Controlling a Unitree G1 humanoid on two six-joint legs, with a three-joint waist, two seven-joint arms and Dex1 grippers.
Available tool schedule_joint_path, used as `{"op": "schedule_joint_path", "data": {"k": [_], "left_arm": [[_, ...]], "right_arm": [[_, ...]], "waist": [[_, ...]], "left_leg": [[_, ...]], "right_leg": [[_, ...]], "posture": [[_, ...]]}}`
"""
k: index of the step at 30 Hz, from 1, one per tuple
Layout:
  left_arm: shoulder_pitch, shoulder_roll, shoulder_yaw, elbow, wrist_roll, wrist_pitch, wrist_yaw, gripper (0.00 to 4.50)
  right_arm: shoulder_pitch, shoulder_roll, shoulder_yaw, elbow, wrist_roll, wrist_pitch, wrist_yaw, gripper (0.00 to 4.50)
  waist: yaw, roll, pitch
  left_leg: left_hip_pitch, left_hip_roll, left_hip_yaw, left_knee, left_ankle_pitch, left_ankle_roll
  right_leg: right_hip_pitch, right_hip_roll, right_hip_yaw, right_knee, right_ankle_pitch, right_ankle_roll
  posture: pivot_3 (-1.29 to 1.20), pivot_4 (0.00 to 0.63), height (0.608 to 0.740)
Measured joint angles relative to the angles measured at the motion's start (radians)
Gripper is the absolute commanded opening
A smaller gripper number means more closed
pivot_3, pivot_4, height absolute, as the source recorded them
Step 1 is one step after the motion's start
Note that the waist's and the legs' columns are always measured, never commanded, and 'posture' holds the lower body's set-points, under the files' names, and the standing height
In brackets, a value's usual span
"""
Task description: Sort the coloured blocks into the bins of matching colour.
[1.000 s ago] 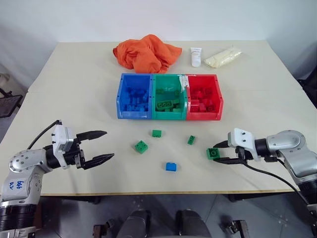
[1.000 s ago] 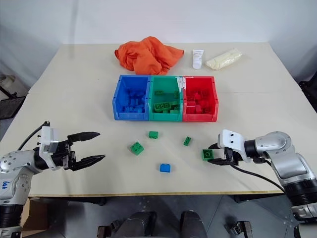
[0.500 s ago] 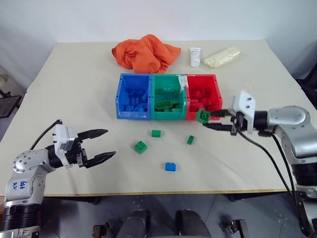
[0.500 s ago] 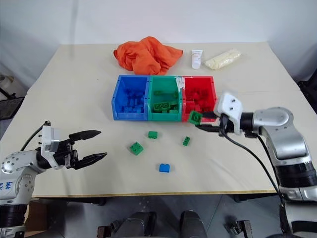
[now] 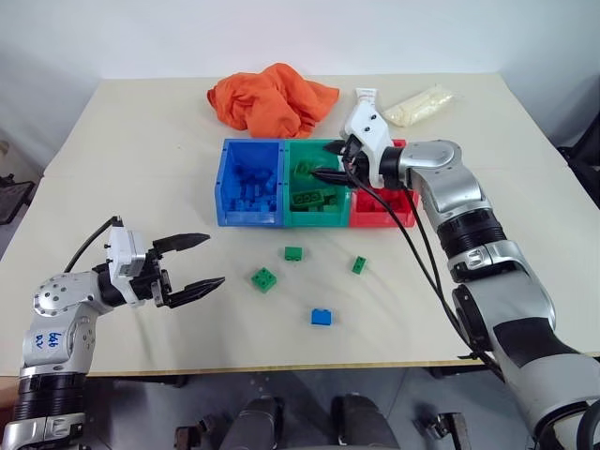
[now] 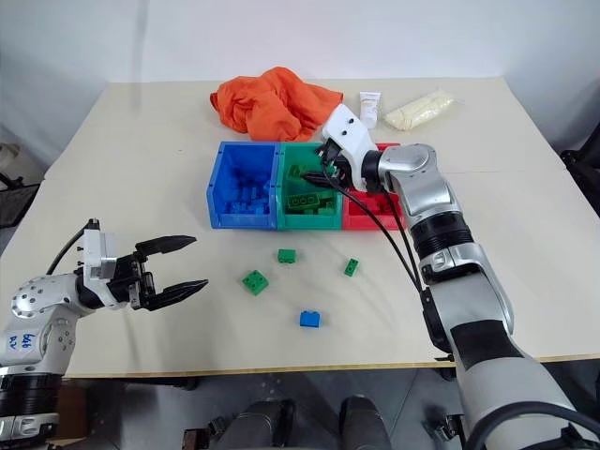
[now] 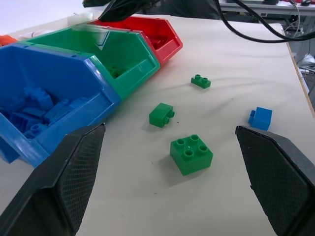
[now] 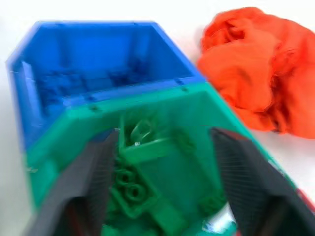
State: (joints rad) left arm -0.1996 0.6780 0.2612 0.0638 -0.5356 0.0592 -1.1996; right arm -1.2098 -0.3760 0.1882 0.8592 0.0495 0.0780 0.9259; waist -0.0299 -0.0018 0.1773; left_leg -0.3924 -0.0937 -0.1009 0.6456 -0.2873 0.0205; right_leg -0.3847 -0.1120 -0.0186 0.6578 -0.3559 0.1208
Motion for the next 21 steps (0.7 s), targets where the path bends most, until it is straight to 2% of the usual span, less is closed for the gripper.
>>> {"op": "schedule_joint_path", "data": {"k": [1,4,7,14,21], "left_arm": [[0.001,0.000,0.000,0.000,0.000,-0.002,0.001,4.50],[0.006,0.000,0.000,-0.001,0.000,-0.005,0.006,4.50],[0.005,-0.001,-0.003,-0.004,0.000,-0.006,0.006,4.50],[-0.016,-0.007,-0.015,0.021,0.000,-0.007,0.004,4.50],[-0.050,-0.007,-0.030,0.073,0.003,-0.014,-0.015,4.50]], "right_arm": [[0.000,0.000,0.000,0.017,-0.004,-0.013,0.002,4.47],[0.007,-0.008,-0.003,0.003,-0.007,-0.031,0.027,4.47],[0.061,-0.051,-0.026,-0.099,0.011,-0.025,0.082,4.47],[0.422,-0.260,-0.056,-0.613,0.168,0.150,0.311,4.47],[0.716,-0.498,-0.190,-0.872,0.244,0.280,0.348,4.47]], "waist": [[-0.003,0.000,0.000],[-0.008,0.000,0.000],[-0.009,0.000,0.000],[0.006,0.000,0.000],[0.013,0.000,0.000]], "left_leg": [[0.000,0.000,0.000,0.000,0.000,0.000],[-0.002,0.000,0.001,0.000,0.000,0.000],[-0.004,0.001,0.001,0.001,0.000,-0.001],[-0.011,0.001,0.001,0.007,0.000,-0.001],[-0.011,0.001,0.002,0.007,0.001,0.000]], "right_leg": [[-0.001,0.000,0.000,0.000,0.000,0.000],[-0.003,0.000,0.000,0.001,0.000,0.000],[-0.006,0.000,0.000,0.002,0.000,0.000],[-0.008,0.000,0.000,0.001,0.000,0.000],[-0.008,0.000,0.000,-0.003,0.000,0.000]], "posture": [[0.00,0.150,0.740],[0.00,0.150,0.740],[0.00,0.150,0.740],[0.00,0.150,0.740],[0.00,0.150,0.740]]}}
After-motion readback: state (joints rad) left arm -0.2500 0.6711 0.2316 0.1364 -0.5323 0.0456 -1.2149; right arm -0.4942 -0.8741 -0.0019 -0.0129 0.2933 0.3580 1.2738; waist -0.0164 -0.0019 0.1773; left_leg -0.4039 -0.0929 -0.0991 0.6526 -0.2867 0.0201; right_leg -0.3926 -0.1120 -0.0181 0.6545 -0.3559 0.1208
